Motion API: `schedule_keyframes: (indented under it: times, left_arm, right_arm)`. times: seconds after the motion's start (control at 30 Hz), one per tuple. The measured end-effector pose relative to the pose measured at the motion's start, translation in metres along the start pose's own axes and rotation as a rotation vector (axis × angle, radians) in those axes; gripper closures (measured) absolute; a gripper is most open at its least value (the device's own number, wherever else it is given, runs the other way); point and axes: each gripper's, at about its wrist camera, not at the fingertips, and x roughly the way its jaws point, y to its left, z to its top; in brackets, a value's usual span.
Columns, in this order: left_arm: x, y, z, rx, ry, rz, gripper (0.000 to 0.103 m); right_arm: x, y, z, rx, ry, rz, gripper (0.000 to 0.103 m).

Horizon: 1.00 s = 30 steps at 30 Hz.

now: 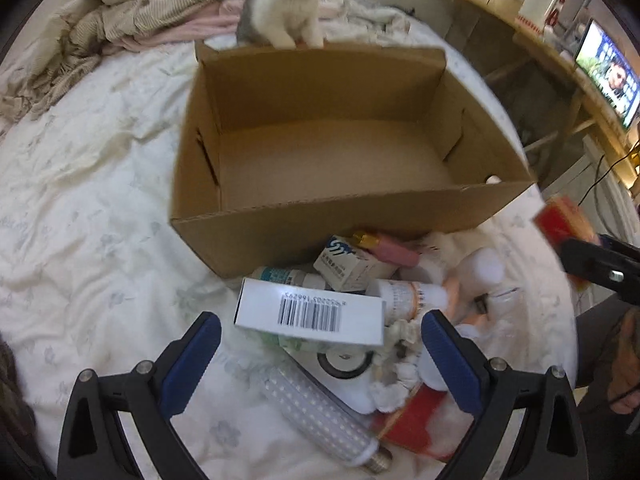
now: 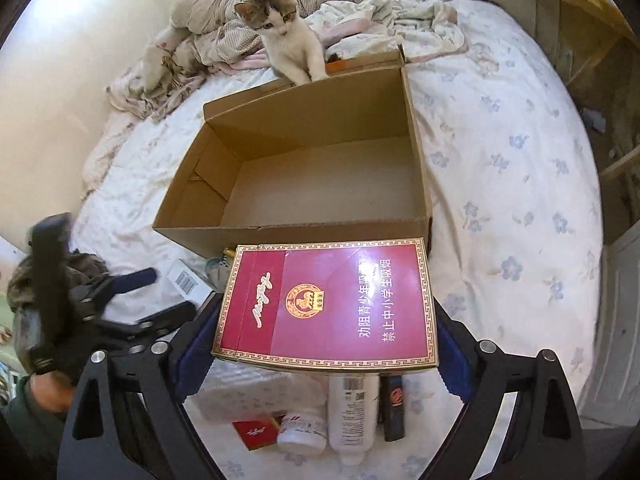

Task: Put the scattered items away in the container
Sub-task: 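Grasp the red box with the right tool while the left tool grasps the white barcode box, then lower both boxes into the cardboard box and open both tools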

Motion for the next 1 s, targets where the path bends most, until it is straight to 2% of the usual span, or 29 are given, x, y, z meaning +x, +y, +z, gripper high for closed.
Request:
schedule_keyframes:
  times: [0.13,0.17,0.2,0.27,0.47,0.67,0.8,0.9,1.0]
  left_arm:
    - [0.017,0.001,0.002,0.006,0.033,0.05,0.004]
    - [0.018,0.002,0.002,0.003,0.03,0.062,0.012]
    - [0.018,0.004,0.002,-0.001,0.037,0.063,0.025]
    - [0.016,0.006,0.0,-0.006,0.048,0.054,0.024]
    - [-0.012,0.005,-0.005,-0.007,-0.004,0.105,0.025]
    - [-0.051,0.01,0.001,-0.054,-0.094,0.101,0.024]
    - [-0.074,0.015,0.018,-0.036,-0.154,0.116,0.024]
    - [-0.086,0.015,0.034,-0.012,-0.196,0.151,0.024]
    - [-0.088,0.015,0.053,-0.021,-0.21,0.148,0.024]
  right_arm:
    - [0.0,0.008,0.005,-0.007,-0.02,0.028,0.01]
    - [0.0,0.011,0.006,-0.013,-0.025,0.034,0.01]
    - [-0.002,0.013,0.007,-0.015,-0.028,0.037,0.01]
    - [-0.003,0.014,0.007,-0.016,-0.031,0.045,0.01]
    - [-0.006,0.017,0.007,-0.014,-0.029,0.07,0.01]
    - [-0.009,0.02,0.014,-0.028,-0.039,0.077,0.01]
    - [-0.012,0.022,0.033,-0.066,-0.061,0.054,0.01]
    - [-0.013,0.021,0.051,-0.067,-0.087,0.069,0.01]
    - [-0.006,0.021,0.069,-0.074,-0.098,0.074,0.01]
